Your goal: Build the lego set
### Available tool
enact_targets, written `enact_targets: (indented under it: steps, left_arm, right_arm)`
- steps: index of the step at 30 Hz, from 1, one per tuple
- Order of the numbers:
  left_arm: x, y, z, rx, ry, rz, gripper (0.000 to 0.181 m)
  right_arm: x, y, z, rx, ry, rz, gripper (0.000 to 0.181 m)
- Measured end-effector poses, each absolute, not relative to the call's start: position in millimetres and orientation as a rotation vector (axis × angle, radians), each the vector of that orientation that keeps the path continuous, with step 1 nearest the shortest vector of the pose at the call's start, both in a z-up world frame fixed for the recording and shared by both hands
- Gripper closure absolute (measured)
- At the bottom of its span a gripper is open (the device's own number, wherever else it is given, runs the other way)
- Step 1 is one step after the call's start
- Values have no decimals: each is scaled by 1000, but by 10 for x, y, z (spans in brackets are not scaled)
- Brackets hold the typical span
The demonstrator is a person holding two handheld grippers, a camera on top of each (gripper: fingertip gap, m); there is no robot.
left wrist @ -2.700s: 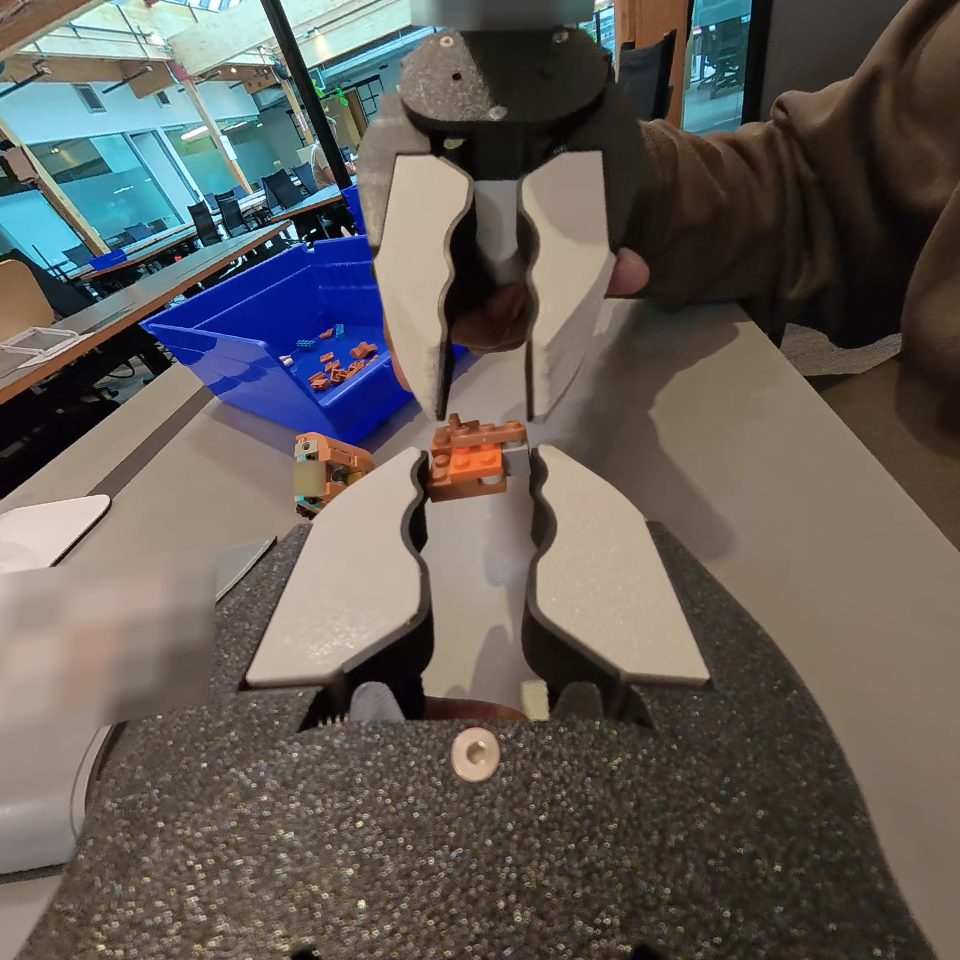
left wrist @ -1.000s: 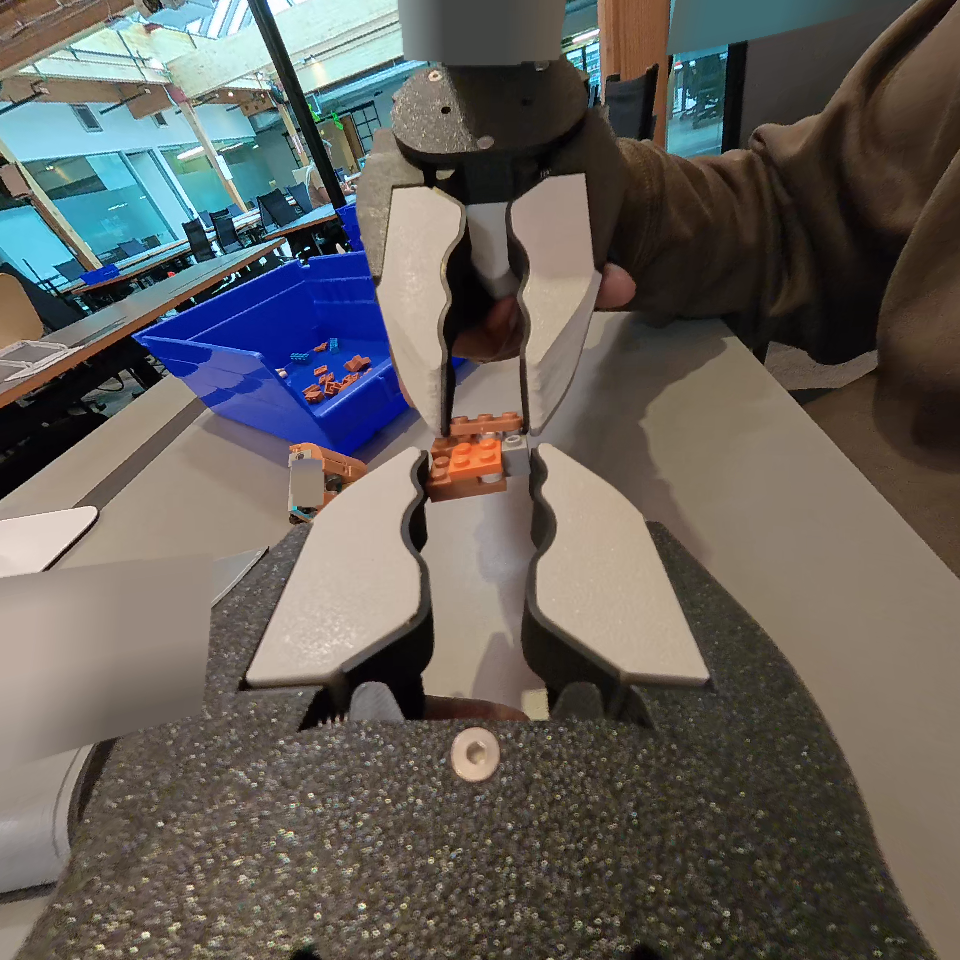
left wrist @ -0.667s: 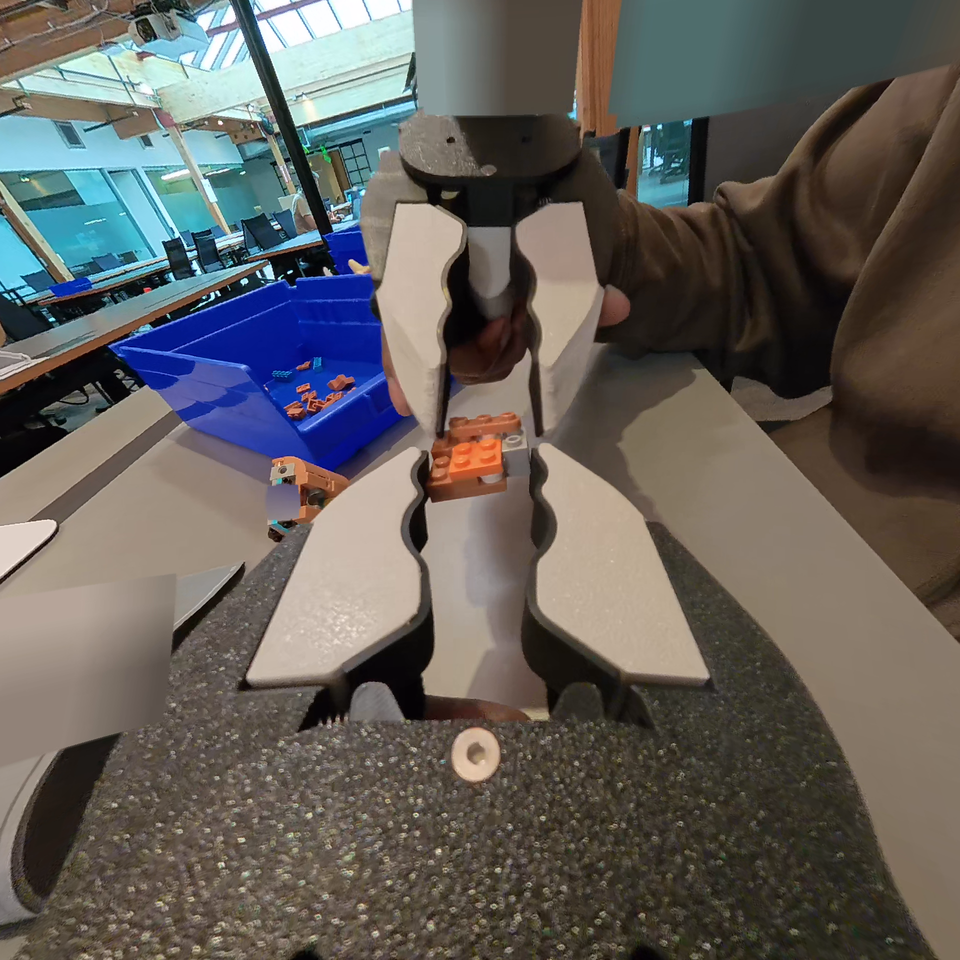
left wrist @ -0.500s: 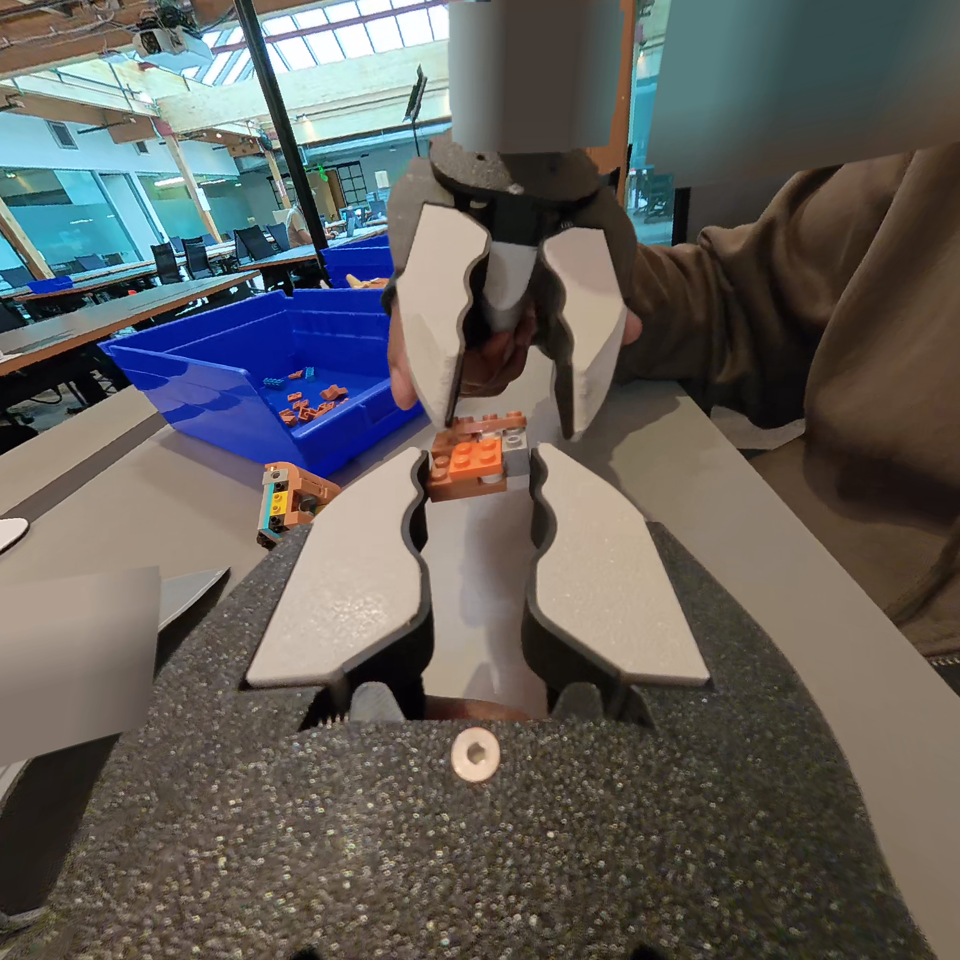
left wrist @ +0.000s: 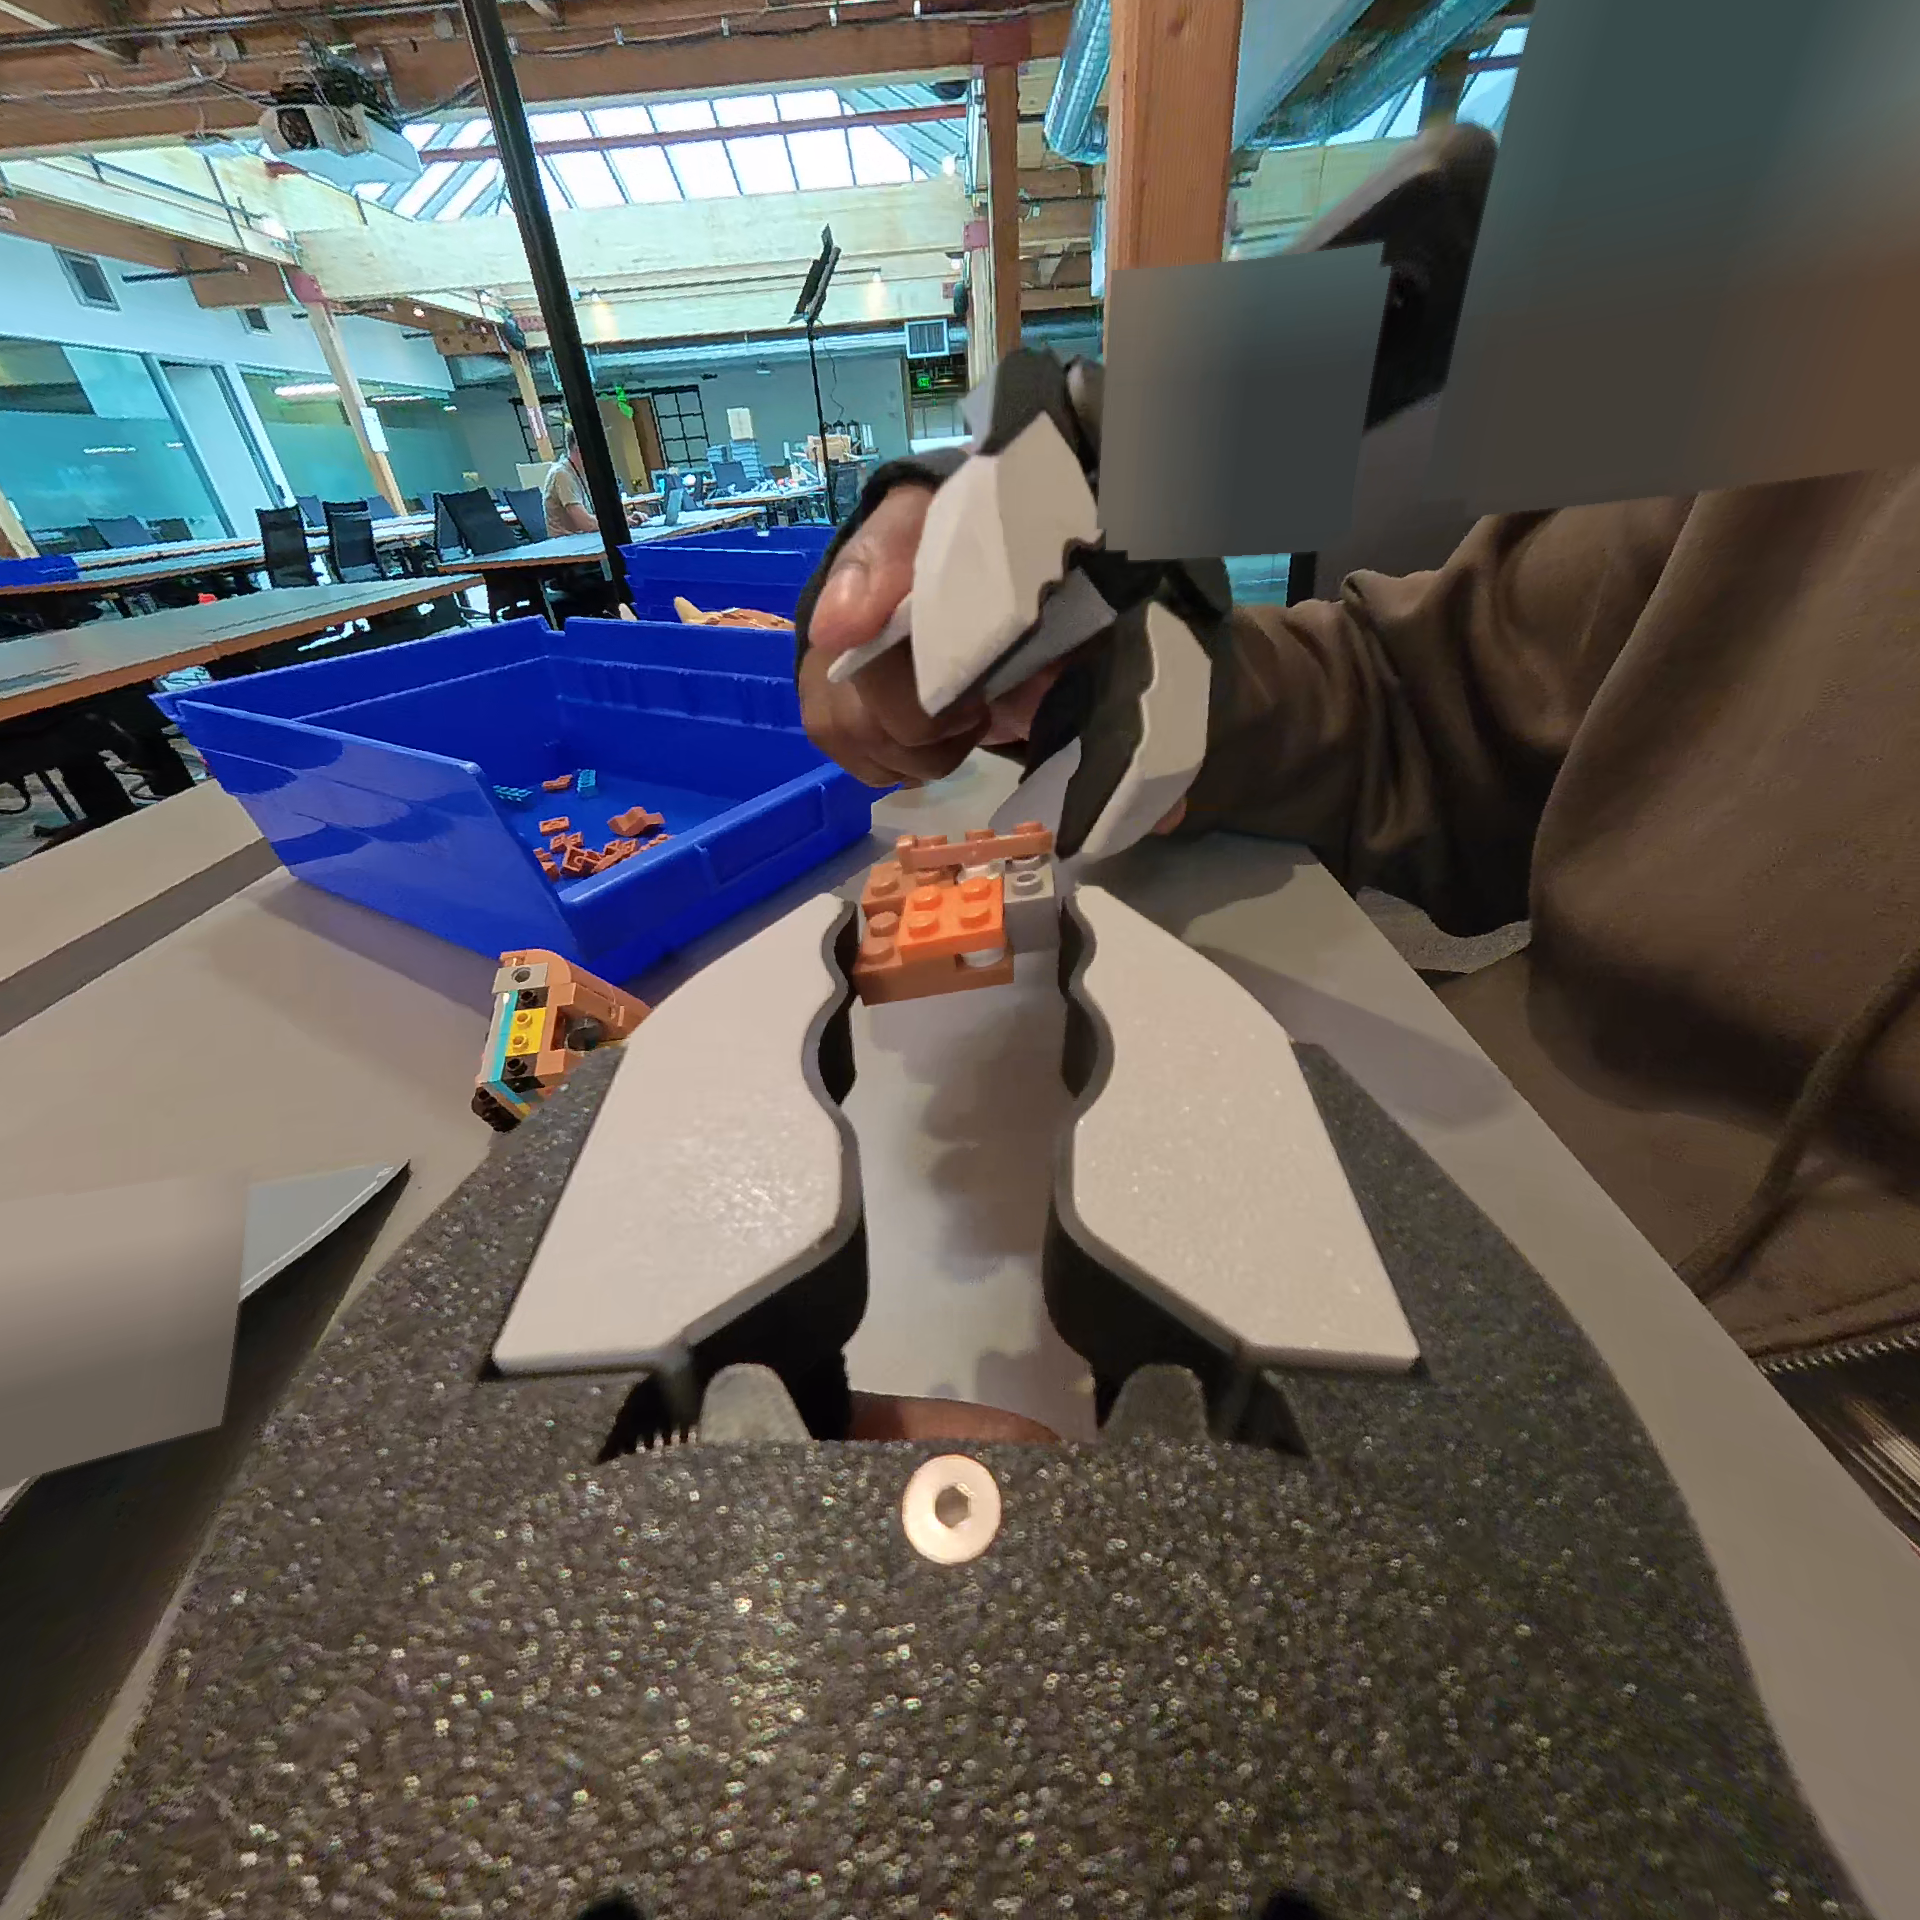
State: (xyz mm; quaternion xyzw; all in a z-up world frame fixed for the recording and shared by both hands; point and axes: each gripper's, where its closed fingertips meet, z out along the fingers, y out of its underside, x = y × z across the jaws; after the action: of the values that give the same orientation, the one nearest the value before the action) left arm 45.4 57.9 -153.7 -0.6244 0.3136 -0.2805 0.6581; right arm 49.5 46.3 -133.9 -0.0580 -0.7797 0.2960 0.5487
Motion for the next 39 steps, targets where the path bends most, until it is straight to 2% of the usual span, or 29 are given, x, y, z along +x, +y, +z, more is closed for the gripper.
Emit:
enact_targets:
  steps: [12,39]
  left_arm:
    - [507,538,-1527,-1410,732,-667,144]
    - [514,537,-1486,-1395,701,-698,144]
  right_arm:
    - [375,403,-1498,26,-1757,432,152]
    - [306,408,-1416,35,-1643,361,164]
